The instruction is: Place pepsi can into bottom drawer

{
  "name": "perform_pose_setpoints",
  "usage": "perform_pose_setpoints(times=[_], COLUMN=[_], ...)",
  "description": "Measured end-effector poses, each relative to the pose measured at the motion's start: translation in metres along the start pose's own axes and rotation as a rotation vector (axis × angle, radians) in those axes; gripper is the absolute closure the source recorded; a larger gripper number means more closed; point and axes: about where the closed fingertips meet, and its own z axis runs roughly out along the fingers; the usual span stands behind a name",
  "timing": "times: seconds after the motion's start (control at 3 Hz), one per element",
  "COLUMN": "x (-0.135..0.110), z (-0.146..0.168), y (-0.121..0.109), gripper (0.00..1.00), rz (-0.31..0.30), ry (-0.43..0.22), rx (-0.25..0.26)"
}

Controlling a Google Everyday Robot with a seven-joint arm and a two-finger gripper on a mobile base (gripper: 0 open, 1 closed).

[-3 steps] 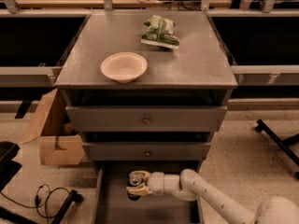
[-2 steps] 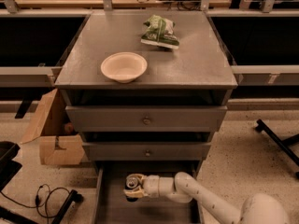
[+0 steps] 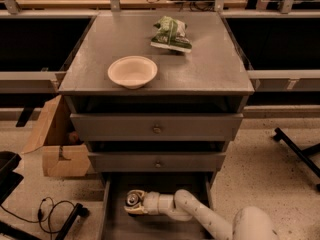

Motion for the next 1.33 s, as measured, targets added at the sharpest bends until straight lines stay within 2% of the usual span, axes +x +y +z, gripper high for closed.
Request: perform_pose_setpoints(times=[0.33, 0.67, 1.33], x=[0.0228, 0.0242, 0.0242], z=[0.0262, 0.0311, 0.0311], y=[-0.0039, -0.0122, -0.0122], gripper=[1.0, 0.82, 0.35], rz=[-0.018, -0.026, -0.026], ry=[0.008, 0.016, 0.016], rx=[-0.015, -0.01, -0.01])
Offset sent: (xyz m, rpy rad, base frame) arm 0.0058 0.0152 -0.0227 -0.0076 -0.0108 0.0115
